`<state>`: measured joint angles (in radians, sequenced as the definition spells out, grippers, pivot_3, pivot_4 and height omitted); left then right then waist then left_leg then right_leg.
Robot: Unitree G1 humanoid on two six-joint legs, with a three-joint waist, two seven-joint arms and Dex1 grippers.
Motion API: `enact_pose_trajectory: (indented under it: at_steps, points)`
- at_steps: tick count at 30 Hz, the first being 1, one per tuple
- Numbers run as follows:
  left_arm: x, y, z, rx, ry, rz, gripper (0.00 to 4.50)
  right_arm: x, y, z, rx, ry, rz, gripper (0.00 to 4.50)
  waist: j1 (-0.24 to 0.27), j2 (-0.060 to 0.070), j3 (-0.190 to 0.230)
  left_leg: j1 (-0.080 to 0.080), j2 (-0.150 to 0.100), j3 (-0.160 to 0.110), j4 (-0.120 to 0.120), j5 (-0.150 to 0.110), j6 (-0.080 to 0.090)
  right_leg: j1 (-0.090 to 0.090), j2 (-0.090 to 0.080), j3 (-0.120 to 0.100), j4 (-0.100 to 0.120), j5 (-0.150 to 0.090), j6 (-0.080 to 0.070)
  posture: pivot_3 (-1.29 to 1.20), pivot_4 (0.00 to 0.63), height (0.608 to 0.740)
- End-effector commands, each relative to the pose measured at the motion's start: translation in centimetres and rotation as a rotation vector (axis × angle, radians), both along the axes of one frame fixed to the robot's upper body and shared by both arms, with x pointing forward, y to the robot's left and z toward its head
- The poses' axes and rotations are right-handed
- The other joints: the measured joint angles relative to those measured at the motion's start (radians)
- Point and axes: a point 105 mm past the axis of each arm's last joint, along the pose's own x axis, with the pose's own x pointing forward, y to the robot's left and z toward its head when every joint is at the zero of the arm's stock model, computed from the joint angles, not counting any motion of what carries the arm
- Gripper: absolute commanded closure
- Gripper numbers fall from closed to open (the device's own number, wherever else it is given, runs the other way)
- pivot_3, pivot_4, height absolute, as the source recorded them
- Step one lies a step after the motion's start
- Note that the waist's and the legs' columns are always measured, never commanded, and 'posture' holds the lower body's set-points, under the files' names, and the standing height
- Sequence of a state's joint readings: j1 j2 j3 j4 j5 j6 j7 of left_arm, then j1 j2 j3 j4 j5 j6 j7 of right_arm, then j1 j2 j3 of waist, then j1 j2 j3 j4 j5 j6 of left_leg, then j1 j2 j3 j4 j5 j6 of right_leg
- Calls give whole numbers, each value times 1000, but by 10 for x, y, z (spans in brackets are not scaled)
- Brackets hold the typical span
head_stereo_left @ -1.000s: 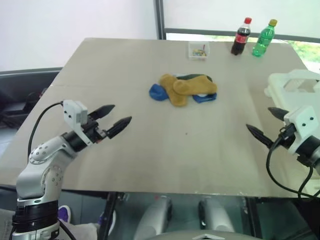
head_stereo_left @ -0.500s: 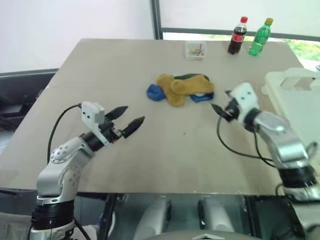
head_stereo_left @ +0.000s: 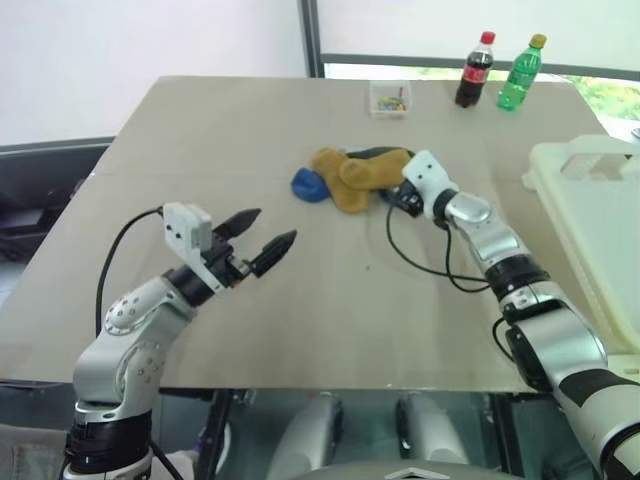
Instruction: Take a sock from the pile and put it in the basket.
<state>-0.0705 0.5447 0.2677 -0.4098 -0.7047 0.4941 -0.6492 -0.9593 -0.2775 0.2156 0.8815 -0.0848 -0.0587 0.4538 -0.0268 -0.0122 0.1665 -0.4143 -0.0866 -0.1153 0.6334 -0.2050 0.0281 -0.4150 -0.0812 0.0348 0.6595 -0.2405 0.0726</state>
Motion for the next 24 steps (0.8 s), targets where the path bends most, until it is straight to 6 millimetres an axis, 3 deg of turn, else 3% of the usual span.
enact_pose_trajectory:
  at_steps: [1, 3, 6, 11, 20, 24]
  points:
    - [-8, -2, 17, 5, -56, -30, 0, 5, 1, 19, 13, -66, 3, 1100, -4, 0, 0, 0, 0, 0, 0, 0, 0, 0, 0, 0, 0, 0, 0, 0, 150, 740]
    - [-9, -2, 18, 5, -57, -35, 0, 6, 0, 17, 7, -64, -2, 1100, -8, 0, 0, 0, 0, 0, 0, 0, 0, 0, 0, 0, 0, 0, 0, 0, 150, 740]
    - [-10, -1, 19, 4, -59, -37, 0, 8, -3, 17, 4, -67, -13, 1879, -14, 0, 0, 0, 0, 0, 0, 0, 0, 0, 0, 0, 1, 0, 0, 0, 150, 740]
    - [-11, -3, 20, 3, -68, -41, 0, 11, -6, 16, 5, -66, -32, 4328, -17, 0, 0, 1, 1, 2, 0, 0, 0, -1, 1, 2, 1, 0, 0, 0, 150, 740]
    - [-10, -1, 21, 4, -74, -38, 0, 9, 1, 22, 30, -81, 6, 4447, -16, 0, 0, 1, 1, 2, 0, 0, 0, -1, 1, 3, 1, 0, 0, 0, 150, 740]
    - [-8, 0, 19, 5, -68, -37, 0, -16, 29, 28, 68, -49, 233, 4447, -18, 1, 0, 1, 1, 2, 0, 0, 0, -1, 1, 3, 1, 0, 0, 0, 150, 740]
